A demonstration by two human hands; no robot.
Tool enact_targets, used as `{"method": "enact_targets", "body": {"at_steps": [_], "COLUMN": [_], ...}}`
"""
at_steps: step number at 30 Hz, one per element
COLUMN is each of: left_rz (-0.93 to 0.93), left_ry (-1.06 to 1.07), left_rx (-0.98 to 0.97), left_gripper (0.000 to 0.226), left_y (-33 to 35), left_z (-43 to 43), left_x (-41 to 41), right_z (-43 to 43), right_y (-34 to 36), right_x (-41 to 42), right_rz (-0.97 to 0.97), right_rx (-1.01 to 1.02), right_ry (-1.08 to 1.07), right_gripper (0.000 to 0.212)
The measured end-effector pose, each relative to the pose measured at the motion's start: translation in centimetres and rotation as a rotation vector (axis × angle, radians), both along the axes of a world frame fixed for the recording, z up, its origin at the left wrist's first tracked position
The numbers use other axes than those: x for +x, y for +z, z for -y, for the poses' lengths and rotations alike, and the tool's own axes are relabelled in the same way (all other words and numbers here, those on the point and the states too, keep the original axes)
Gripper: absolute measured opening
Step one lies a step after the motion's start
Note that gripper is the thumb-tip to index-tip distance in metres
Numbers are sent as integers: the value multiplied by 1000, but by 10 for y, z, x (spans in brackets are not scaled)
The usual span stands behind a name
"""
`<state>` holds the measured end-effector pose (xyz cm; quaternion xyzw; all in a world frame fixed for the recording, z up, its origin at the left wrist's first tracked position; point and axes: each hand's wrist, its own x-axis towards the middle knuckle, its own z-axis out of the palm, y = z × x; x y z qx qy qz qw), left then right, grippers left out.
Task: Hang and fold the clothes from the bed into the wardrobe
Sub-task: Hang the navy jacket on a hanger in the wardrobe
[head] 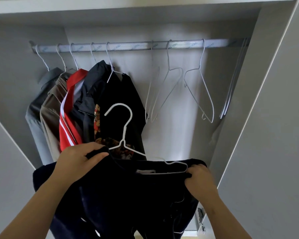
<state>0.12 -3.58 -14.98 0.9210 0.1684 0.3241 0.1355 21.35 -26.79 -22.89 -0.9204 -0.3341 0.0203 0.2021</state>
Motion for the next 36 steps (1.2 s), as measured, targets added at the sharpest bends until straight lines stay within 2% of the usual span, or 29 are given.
{"method": "enact_targets", "body": {"at_steps": [4,5,7,11,14,16,18,19,22,26,28,30,33,34,36], "left_rz": [-60,-83,-95,-90,-3,68,97,100,65,-44,-55,-9,79,99,118], "left_ry": [-64,-77,-83,-39,-47,-61,-85,-99,-156,-241,-242,-233,-186,-174,-170], "left_rx": [96,115,121,-16,-220,-328,-390,-419,-407,-353,-365,-391,-432,-450,-479], "left_gripper": [36,37,36,18,17,16,17,18,21,13,16,27,36,36,34], "left_y": [-4,-6,-13,-23,-16,-8,0,3,6,1,1,3,10,12,15], "left_z": [18,25,38,45,39,35,35,37,49,76,75,68,58,56,53], "left_x": [18,25,39,55,53,49,47,47,60,84,87,84,76,75,73], "right_z": [-16,-21,-32,-37,-27,-21,-15,-13,-16,-32,-29,-14,7,11,15], "right_y": [15,21,31,41,44,44,45,45,49,54,56,51,40,38,37], "right_x": [-7,-11,-22,-38,-29,-19,-10,-7,-7,-16,-13,-3,10,12,15], "right_rz": [35,65,80,-5,-33,61,33,-7,-123,-84,-52,28,26,11,3], "right_rx": [76,87,151,412,556,449,262,204,245,306,336,314,159,98,18], "right_ry": [56,122,281,424,295,126,-12,-41,-84,-106,-135,-160,-327,-376,-430], "right_gripper": [14,11,20,23,28,56,75,71,28,38,29,9,45,47,36]}}
